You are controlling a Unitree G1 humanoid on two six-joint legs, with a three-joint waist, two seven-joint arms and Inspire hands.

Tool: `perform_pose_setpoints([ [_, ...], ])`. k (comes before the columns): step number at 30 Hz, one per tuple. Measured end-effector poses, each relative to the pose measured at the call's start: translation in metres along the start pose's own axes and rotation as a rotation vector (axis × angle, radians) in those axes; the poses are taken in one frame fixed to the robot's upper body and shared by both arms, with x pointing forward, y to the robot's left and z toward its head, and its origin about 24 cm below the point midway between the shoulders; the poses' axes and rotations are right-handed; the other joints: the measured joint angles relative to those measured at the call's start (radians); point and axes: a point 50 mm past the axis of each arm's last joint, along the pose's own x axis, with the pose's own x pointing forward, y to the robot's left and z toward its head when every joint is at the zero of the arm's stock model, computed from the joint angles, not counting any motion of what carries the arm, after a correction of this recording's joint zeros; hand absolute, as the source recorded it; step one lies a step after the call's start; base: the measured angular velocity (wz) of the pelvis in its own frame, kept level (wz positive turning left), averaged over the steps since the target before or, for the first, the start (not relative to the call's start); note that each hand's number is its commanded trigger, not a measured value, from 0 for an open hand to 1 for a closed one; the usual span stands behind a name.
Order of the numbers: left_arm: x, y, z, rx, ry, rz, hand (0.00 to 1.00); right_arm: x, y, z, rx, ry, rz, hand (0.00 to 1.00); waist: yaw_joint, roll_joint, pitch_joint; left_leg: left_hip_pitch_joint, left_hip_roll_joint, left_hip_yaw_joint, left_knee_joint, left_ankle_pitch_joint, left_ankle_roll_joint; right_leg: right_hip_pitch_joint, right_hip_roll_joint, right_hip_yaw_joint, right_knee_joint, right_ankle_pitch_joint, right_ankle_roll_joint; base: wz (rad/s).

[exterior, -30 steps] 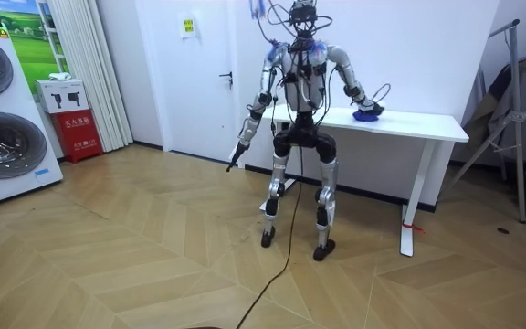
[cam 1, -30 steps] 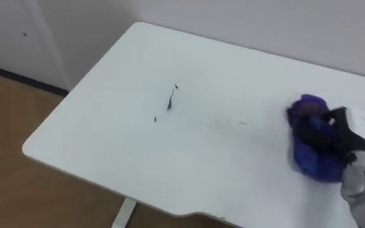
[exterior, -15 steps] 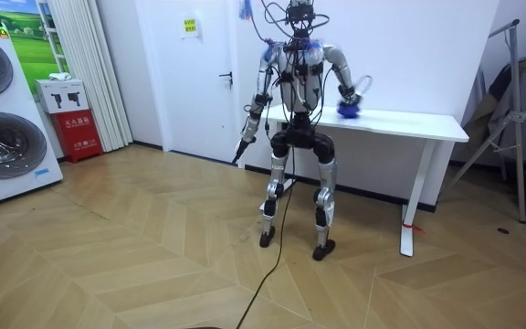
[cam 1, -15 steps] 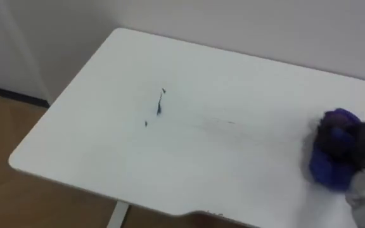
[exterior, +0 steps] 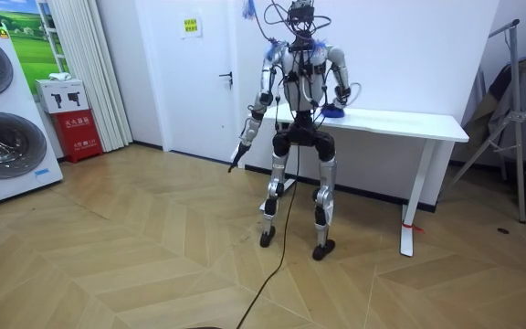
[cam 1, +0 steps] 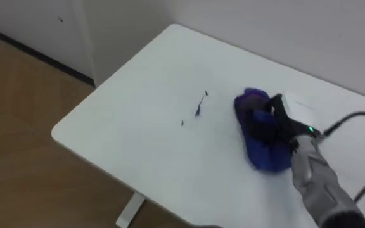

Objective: Wipe table

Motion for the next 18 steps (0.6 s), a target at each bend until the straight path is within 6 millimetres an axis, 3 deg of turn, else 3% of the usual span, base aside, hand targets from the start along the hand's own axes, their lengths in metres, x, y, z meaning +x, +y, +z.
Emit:
perform_pose_setpoints([
  [2,0.0,0.002,0.002,-0.008,-0.023,0.008,0.0,-0.01,-0.002,-0.024,0.005,0.074,-0.023,1.0,-0.033,0.004,-0.0099,0.024,0.001,0.015,-0.013,0.0,0.0,0.012,0.0,0.003,0.0,-0.003,0.004,-0.19],
  [5,0.001,0.009,0.013,-0.023,-0.081,0.034,0.0,-0.026,-0.006,-0.059,0.003,0.208,-0.059,1.0,-0.065,-0.011,-0.0181,0.038,0.001,0.043,-0.015,0.0,0.0,0.013,-0.001,0.018,0.0,-0.004,0.006,-0.22],
  [8,0.001,0.014,0.02,-0.035,-0.108,0.056,0.0,-0.042,-0.012,-0.088,-0.014,0.303,-0.068,1.0,-0.073,-0.024,-0.0183,0.037,0.001,0.044,-0.014,-0.006,0.005,0.011,-0.001,0.026,0.0,-0.004,0.009,-0.09],
  [11,0.0,0.011,0.022,-0.019,-0.116,0.063,0.0,-0.044,-0.014,-0.097,-0.012,0.357,-0.064,1.0,-0.074,-0.022,-0.018,0.036,0.001,0.042,-0.01,-0.013,0.006,0.013,0.0,0.034,0.004,-0.001,0.008,-0.01],
  [16,-0.001,-0.002,0.024,0.032,-0.112,0.029,0.0,-0.016,-0.015,-0.074,-0.013,0.361,-0.023,1.0,-0.02,-0.011,-0.0151,0.034,0.002,0.038,-0.003,-0.015,0.003,-0.01,0.009,0.07,0.021,0.017,-0.006,-0.22],
  [18,-0.001,-0.01,0.022,0.037,-0.079,0.011,0.0,0.013,-0.015,-0.033,-0.039,0.258,0.016,1.0,0.014,-0.004,-0.0079,0.025,0.004,0.036,-0.004,-0.011,0.006,-0.044,0.019,0.09,0.034,0.026,-0.019,-0.44],
])
